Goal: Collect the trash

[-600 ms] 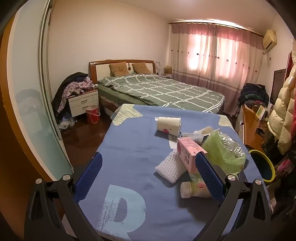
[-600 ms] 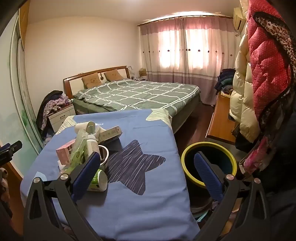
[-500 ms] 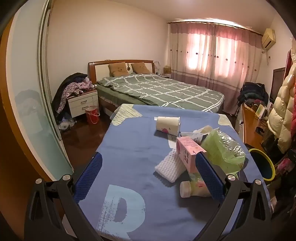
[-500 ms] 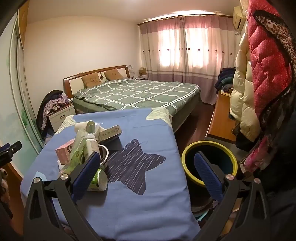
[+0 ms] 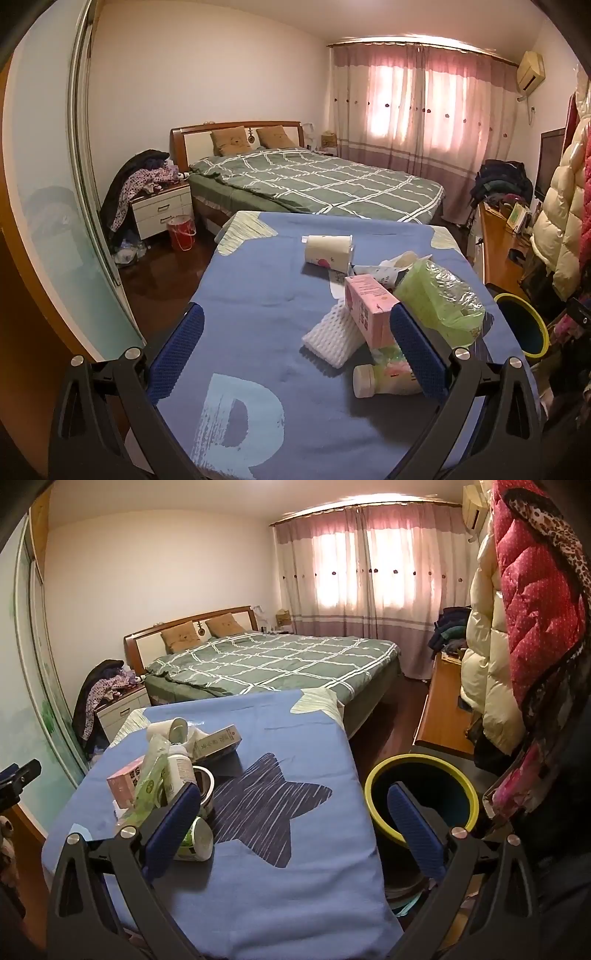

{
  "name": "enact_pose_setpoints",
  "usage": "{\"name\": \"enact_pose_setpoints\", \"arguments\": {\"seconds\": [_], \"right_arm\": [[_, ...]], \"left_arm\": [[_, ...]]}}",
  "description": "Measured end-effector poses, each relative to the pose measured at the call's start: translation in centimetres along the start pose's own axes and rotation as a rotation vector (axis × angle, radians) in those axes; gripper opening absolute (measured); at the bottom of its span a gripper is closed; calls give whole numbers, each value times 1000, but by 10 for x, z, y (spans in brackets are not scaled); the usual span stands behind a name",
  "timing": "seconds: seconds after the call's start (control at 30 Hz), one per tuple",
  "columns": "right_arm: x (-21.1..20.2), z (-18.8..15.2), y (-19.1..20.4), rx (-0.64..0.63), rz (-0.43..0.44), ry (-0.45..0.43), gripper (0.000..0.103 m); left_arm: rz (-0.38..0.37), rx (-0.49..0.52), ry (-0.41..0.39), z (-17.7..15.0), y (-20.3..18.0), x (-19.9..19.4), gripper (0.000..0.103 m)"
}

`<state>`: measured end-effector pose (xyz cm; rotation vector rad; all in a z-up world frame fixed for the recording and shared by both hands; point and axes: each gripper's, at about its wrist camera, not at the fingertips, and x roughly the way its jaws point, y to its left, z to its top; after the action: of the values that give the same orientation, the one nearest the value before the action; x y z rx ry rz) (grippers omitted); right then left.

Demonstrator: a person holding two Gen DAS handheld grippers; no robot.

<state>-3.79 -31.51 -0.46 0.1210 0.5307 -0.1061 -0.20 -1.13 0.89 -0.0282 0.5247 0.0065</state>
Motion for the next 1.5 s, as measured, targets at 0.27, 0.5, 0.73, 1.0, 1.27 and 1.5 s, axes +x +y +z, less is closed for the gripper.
{"name": "enact_pose_setpoints", "arguments": {"seconds": [0.27, 0.5, 0.73, 1.0, 1.27, 1.5], "right_arm": [[3, 0, -2, 6, -2, 4, 97], [3, -1, -2, 4, -5, 3, 97], [5, -1, -3, 8, -10, 4, 97], [7, -1, -4, 12, -10, 7, 97], [8, -1, -3, 13, -12, 9, 97], [9, -2, -3, 14, -11, 9, 97]], "left_arm": [[-2, 4, 7, -1, -2, 6, 99], [-2, 3, 8, -1, -1, 4, 99], [-2, 4, 8, -1, -1, 4, 99], [-2, 4, 14, -2, -1, 6, 99], [-1, 5, 16, -3, -2, 8, 99], [-1, 6, 16, -4, -3, 8, 99]]}}
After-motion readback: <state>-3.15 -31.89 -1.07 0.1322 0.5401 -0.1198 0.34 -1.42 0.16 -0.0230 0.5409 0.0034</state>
